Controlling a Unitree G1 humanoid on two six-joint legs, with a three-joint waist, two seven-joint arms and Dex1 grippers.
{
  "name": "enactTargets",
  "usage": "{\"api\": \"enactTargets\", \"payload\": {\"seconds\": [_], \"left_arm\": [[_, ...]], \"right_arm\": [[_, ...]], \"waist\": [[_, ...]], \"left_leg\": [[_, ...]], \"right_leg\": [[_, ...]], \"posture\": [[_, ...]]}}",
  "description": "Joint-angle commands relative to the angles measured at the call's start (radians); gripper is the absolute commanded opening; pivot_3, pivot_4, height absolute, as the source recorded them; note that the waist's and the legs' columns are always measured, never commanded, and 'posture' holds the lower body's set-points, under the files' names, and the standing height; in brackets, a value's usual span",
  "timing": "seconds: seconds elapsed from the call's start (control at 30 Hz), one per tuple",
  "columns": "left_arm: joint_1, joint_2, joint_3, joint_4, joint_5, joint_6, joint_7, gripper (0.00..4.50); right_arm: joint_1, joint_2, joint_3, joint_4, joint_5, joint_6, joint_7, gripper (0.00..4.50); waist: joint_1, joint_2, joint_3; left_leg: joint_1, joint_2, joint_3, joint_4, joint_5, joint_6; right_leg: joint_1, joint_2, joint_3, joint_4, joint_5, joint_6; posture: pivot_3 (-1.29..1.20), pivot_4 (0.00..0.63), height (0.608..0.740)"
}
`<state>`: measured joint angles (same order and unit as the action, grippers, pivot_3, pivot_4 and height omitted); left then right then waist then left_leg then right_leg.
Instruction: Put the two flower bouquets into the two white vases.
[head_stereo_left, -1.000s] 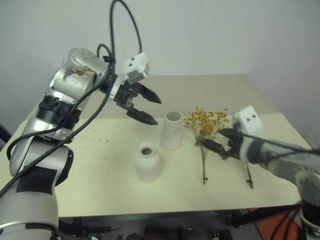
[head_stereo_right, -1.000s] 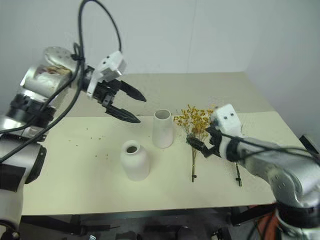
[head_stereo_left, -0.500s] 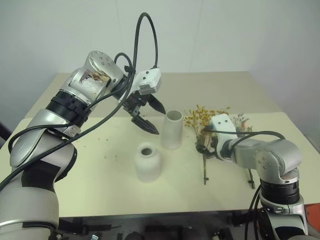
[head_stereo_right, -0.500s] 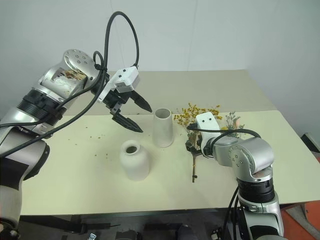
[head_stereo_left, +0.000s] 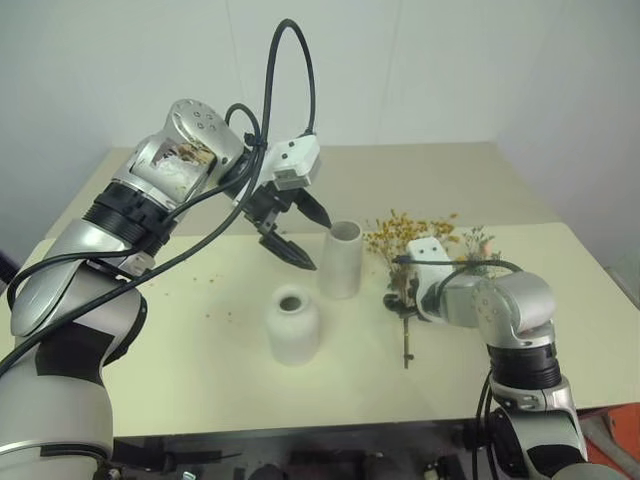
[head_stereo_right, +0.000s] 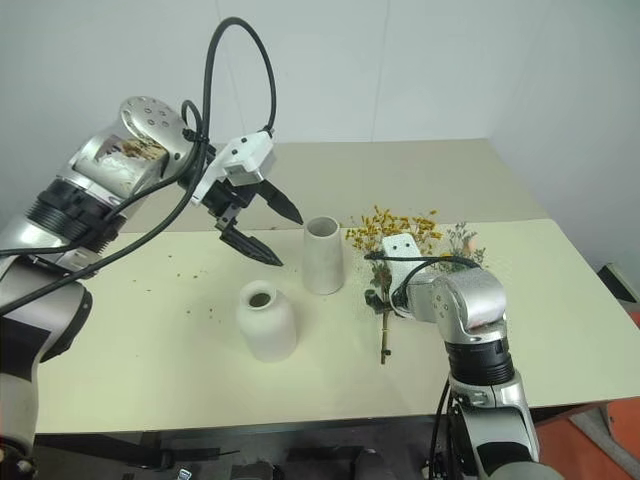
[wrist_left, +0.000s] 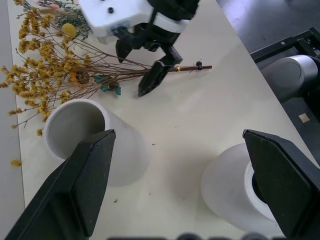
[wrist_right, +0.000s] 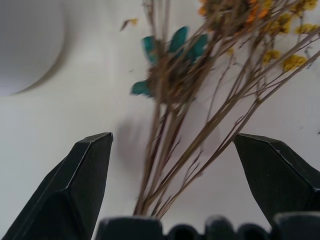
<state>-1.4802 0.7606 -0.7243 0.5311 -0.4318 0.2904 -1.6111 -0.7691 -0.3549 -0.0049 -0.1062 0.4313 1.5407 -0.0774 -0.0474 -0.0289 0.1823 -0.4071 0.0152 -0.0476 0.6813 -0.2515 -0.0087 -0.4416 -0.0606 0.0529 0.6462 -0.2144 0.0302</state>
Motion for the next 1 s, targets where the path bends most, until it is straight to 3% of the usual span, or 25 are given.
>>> {"api": "enactTargets", "payload": {"seconds": [0.03,0.07,0.2,0.57,0.8,1.0], "left_arm": [[0.008,0.025,0.037,-0.046,-0.009,0.009,-0.003,4.47],[0.012,0.026,0.041,-0.049,-0.003,0.011,-0.003,4.47],[0.022,0.026,0.056,-0.054,0.012,0.013,-0.003,4.5],[0.041,0.014,0.096,-0.044,0.041,-0.002,-0.003,4.5],[0.063,0.015,0.133,-0.052,0.05,-0.008,-0.003,4.5],[0.084,0.03,0.185,-0.044,0.058,0.028,-0.003,4.5]], "right_arm": [[-0.024,-0.015,-0.002,0.033,-0.048,-0.045,0.03,4.5],[-0.026,-0.015,-0.004,0.036,-0.055,-0.047,0.037,4.5],[-0.032,-0.013,-0.002,0.038,-0.086,-0.049,0.057,3.6],[-0.044,0.003,0.008,0.024,-0.147,-0.023,0.083,0.02],[-0.057,0.031,-0.044,-0.009,-0.256,-0.133,0.005,0.02],[-0.075,-0.008,-0.025,-0.032,-0.4,-0.545,-0.066,0.02]], "waist": [[0.0,0.0,0.0],[0.0,0.0,0.0],[0.0,0.0,0.0],[0.0,0.0,0.0],[0.0,0.0,0.0],[-0.002,0.0,0.0]], "left_leg": [[0.0,0.0,0.0,0.0,0.0,0.0],[0.0,0.0,0.0,0.0,0.0,0.0],[0.001,0.0,0.0,0.0,0.0,0.0],[0.001,0.0,0.0,0.0,0.0,0.0],[0.001,0.0,0.0,0.0,0.0,0.0],[0.0,0.0,0.0,0.0,0.0,0.0]], "right_leg": [[0.0,0.0,0.0,0.0,0.0,0.0],[0.0,0.0,0.0,0.0,0.0,0.0],[0.0,0.0,0.0,0.001,0.0,0.0],[0.0,0.0,0.0,0.001,0.0,0.0],[0.0,0.0,0.0,0.001,0.0,0.0],[-0.001,0.0,0.001,0.001,0.0,0.0]], "posture": [[0.0,0.15,0.74],[0.0,0.15,0.74],[0.0,0.15,0.74],[0.0,0.15,0.74],[0.0,0.15,0.74],[0.0,0.15,0.74]]}}
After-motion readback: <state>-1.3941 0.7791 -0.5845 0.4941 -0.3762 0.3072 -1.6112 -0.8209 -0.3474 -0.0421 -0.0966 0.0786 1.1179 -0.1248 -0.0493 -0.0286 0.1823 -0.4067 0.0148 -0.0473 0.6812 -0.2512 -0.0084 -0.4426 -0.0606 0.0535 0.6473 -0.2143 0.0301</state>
